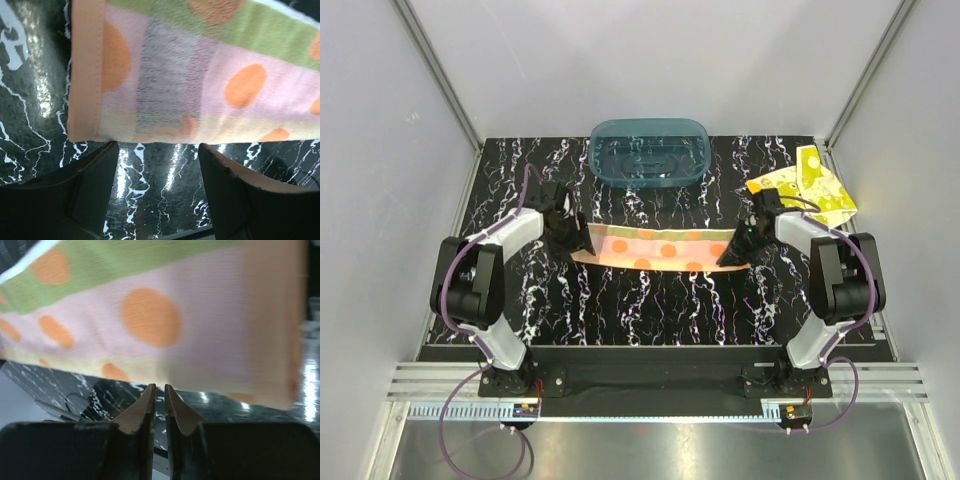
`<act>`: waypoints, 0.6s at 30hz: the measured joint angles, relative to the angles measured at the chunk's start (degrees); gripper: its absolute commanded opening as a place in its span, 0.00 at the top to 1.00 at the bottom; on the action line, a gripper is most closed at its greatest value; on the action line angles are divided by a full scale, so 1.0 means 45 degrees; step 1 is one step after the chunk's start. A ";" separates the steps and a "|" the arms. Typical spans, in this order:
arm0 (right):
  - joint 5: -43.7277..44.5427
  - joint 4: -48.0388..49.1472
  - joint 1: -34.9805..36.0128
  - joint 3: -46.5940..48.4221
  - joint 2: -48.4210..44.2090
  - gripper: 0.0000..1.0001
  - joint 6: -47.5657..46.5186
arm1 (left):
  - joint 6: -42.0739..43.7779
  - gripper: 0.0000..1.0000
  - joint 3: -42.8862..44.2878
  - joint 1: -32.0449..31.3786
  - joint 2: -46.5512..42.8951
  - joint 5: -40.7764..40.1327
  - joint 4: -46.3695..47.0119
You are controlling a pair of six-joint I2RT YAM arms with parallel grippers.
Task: Roll the towels
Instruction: Fold the towel
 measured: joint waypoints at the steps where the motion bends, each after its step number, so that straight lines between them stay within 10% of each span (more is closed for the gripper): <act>1: 0.0024 -0.0029 -0.0369 -0.0316 0.0019 0.81 0.0019 | -0.0019 0.32 -0.0175 0.0087 0.0000 -0.0005 0.0068; 18: 0.1010 -0.1496 -0.2458 -0.0782 -0.0986 0.65 -0.0369 | -0.0685 0.47 -0.1588 0.1282 -0.0835 -0.0160 0.0102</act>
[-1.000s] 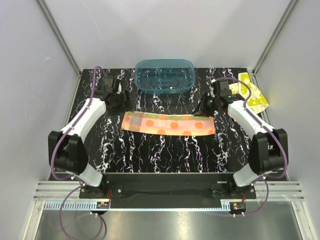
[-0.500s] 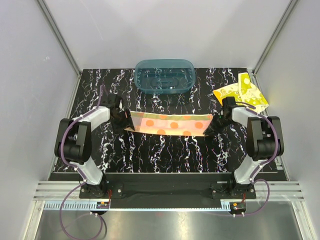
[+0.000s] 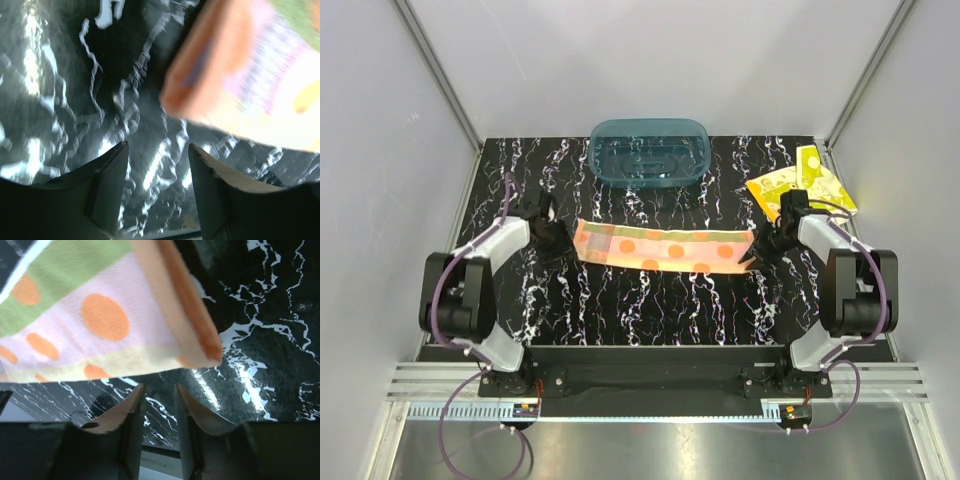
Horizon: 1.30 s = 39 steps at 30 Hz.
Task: Roll the towels
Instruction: Fold the towel
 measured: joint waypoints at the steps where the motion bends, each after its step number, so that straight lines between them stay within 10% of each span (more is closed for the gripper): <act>1: 0.0000 -0.0121 0.0015 0.0087 -0.0248 0.69 -0.0107 | -0.0005 0.49 0.0136 -0.0214 -0.0452 -0.0291 -0.0374; 7: 0.0010 -0.0602 0.0437 0.1258 -0.0806 1.00 -0.0733 | 0.0058 0.61 0.2487 -0.2152 -0.1209 -0.1428 -0.0869; 21: -0.3143 0.1350 0.5241 0.3157 0.0821 1.00 0.0185 | 0.0019 0.62 0.2161 -0.1491 0.2327 -0.2050 -0.0049; 39: -0.6674 0.4983 0.9292 0.9044 0.9068 1.00 0.2832 | 0.0049 0.62 0.1491 -0.1025 0.1812 -0.2506 0.0559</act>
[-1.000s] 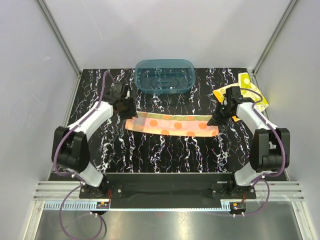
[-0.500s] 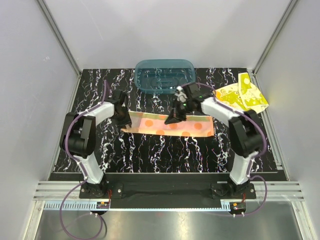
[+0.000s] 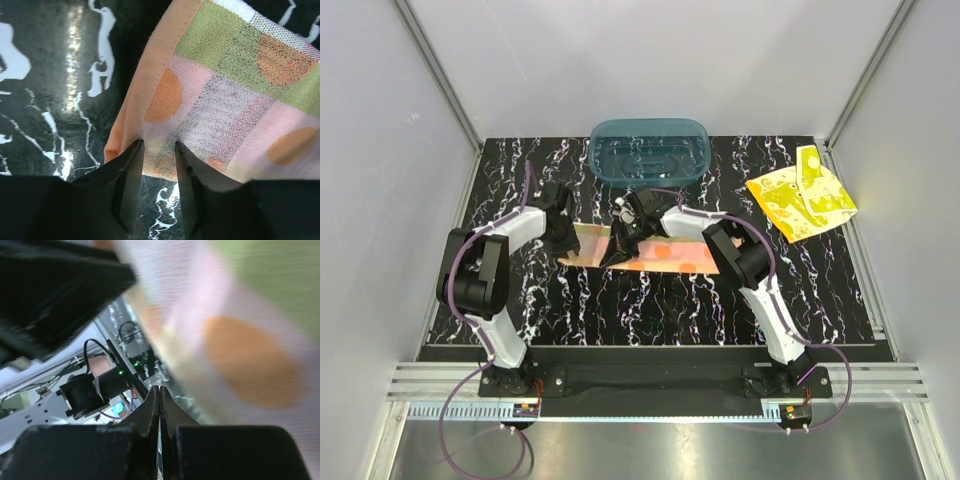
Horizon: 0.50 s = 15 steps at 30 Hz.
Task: Roll the towels
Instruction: Fold the towel
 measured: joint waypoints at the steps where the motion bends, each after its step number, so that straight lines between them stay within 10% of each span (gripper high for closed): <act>1: 0.0019 0.0053 -0.0034 -0.0024 0.0175 1.00 0.0078 | 0.0015 0.62 -0.0044 0.0034 -0.0044 -0.0083 -0.0024; 15: -0.1695 0.3604 -0.1812 -0.5217 -0.1360 1.00 -0.0733 | 0.0058 0.63 -0.0058 0.0457 -0.0063 -0.0393 -0.0146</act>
